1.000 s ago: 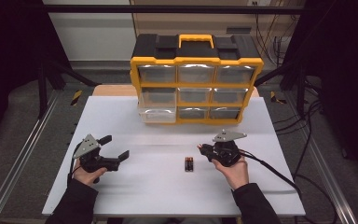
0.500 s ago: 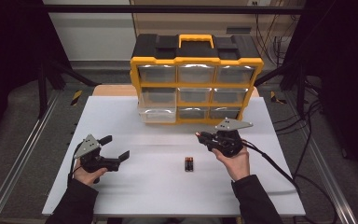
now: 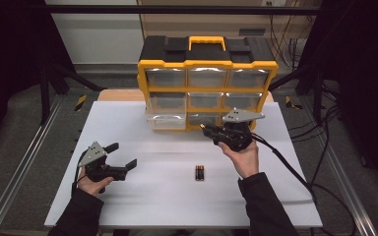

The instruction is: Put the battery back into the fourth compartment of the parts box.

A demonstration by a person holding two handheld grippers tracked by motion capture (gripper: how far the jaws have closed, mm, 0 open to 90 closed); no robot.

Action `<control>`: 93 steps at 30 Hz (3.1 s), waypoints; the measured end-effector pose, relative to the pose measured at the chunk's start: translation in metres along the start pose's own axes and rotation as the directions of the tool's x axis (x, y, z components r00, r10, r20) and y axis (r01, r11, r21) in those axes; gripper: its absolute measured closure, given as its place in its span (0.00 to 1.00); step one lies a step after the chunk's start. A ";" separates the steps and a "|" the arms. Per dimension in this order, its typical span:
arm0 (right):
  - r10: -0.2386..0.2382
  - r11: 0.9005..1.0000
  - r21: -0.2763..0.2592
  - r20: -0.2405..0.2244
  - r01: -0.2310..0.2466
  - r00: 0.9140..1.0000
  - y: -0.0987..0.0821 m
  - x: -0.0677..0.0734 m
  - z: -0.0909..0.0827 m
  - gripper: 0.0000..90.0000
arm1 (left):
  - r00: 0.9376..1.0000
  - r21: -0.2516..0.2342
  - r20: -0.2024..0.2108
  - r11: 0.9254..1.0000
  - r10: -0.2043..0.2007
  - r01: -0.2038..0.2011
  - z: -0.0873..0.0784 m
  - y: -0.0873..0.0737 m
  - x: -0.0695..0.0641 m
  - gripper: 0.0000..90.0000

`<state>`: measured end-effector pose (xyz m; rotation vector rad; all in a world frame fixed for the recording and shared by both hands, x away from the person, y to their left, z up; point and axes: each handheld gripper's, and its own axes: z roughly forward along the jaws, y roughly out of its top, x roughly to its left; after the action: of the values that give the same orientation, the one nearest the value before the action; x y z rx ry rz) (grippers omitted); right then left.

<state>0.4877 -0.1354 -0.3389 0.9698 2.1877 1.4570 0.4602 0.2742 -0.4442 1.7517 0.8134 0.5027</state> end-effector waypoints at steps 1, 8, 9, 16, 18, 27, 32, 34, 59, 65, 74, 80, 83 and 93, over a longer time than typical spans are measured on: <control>-0.001 1.000 -0.004 0.000 0.001 1.000 0.003 0.000 0.001 0.86 | 1.000 -0.001 0.000 1.000 0.000 0.000 0.000 0.000 0.000 0.01; -0.015 0.999 -0.029 0.001 0.015 1.000 0.027 0.004 0.007 0.86 | 1.000 0.001 0.001 1.000 0.001 -0.001 0.000 0.000 0.000 0.01; -0.018 0.999 -0.031 0.001 0.018 1.000 0.030 0.005 0.008 0.86 | 1.000 0.001 0.002 1.000 0.001 -0.001 0.000 0.000 0.000 0.01; -0.027 0.999 -0.044 0.004 0.027 1.000 0.049 0.009 0.020 0.86 | 1.000 0.002 0.003 1.000 0.001 -0.001 0.001 0.000 0.000 0.01; -0.029 0.999 -0.043 0.003 0.029 1.000 0.053 0.010 0.025 0.86 | 1.000 0.003 0.004 1.000 0.001 -0.001 0.001 0.000 0.000 0.01; -0.039 0.999 -0.032 0.010 0.040 0.999 0.070 0.012 0.048 0.85 | 1.000 0.002 0.004 1.000 0.001 -0.001 0.001 0.000 0.000 0.01; -0.040 0.999 -0.028 0.008 0.041 0.999 0.078 0.011 0.058 0.85 | 1.000 0.003 0.006 1.000 0.000 0.000 0.001 0.000 0.000 0.01; -0.039 0.999 -0.019 0.016 0.040 0.999 0.081 0.011 0.063 0.85 | 1.000 0.002 0.006 1.000 0.001 -0.001 0.001 0.000 0.000 0.01; -0.037 0.995 0.097 0.027 0.034 0.999 0.067 0.005 0.112 0.85 | 1.000 0.008 0.009 1.000 0.005 -0.005 0.001 -0.001 0.000 0.01; -0.023 0.994 0.108 0.025 0.020 0.999 0.065 0.005 0.115 0.84 | 1.000 0.008 0.010 1.000 0.005 -0.005 0.001 -0.001 0.000 0.01; -0.011 1.000 -0.012 0.025 0.012 1.000 0.074 0.006 0.097 0.61 | 1.000 0.009 0.011 1.000 0.004 -0.004 0.001 -0.001 0.000 0.01; -0.015 0.994 -0.104 0.041 0.019 0.999 0.080 0.008 0.071 0.31 | 1.000 0.009 0.011 1.000 0.006 -0.006 0.001 -0.001 -0.001 0.01; -0.008 0.992 -0.128 0.051 0.015 0.999 0.080 0.009 0.058 0.17 | 1.000 0.010 0.010 1.000 0.005 -0.005 0.001 -0.001 -0.001 0.01; -0.009 0.984 -0.176 0.063 0.020 0.998 0.060 0.003 0.018 0.05 | 1.000 0.010 0.010 1.000 0.005 -0.006 0.002 -0.001 -0.001 0.01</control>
<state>0.5174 -0.1063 -0.2918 0.9230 1.9794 1.5619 0.4603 0.2726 -0.4454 1.7649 0.8059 0.4943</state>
